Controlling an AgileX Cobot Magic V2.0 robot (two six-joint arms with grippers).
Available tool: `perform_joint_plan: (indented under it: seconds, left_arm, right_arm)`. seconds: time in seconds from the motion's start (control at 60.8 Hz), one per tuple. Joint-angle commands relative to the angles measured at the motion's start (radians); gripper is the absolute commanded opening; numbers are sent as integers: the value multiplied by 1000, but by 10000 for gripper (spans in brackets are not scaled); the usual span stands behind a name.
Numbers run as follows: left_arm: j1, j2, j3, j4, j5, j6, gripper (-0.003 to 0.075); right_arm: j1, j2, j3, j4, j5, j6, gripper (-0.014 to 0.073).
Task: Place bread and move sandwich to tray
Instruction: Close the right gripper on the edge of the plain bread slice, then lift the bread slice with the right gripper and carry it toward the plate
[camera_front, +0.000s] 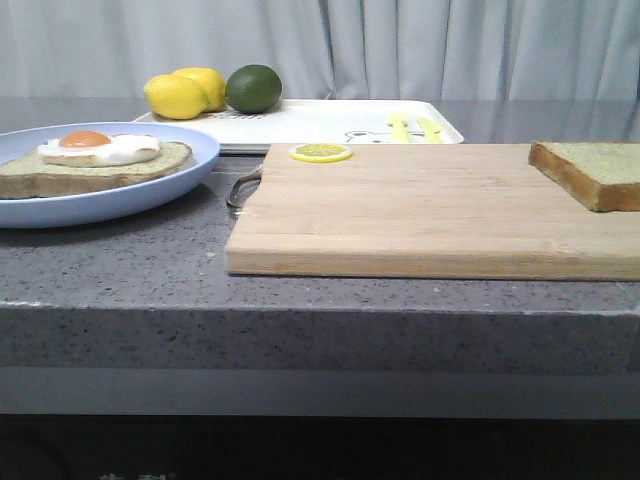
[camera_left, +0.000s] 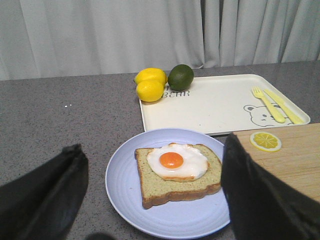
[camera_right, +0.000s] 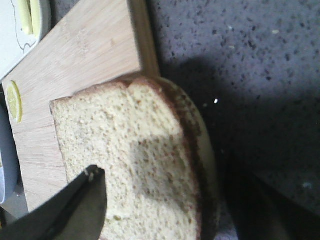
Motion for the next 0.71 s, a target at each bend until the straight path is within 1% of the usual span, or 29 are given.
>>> perform_joint_plan:
  seconds: [0.0, 0.23, 0.28, 0.329, 0.444, 0.494, 0.593, 0.691]
  left_arm:
    - [-7, 13, -25, 3, -85, -10, 544]
    - [-7, 13, -25, 3, -85, -10, 544]
    - [-7, 13, -25, 6, -85, -10, 544]
    - [-7, 13, -25, 14, -85, -10, 544]
    - [-7, 13, -25, 16, -85, -10, 544]
    - [-7, 13, -25, 17, -85, -10, 544]
    - [-7, 13, -25, 17, -85, -10, 544]
    - [-7, 13, -25, 17, -85, -10, 544]
  right_arm:
    - [4, -21, -27, 63, 143, -16, 507]
    - [25, -4, -27, 63, 143, -16, 507]
    - [24, -4, -27, 63, 143, -16, 494]
    - [24, -6, -27, 63, 143, -16, 453]
    - [24, -9, -27, 63, 143, -16, 299]
    - [24, -16, -27, 63, 143, -16, 254]
    - [24, -44, -27, 73, 143, -16, 191]
    - [24, -89, -27, 90, 143, -16, 164]
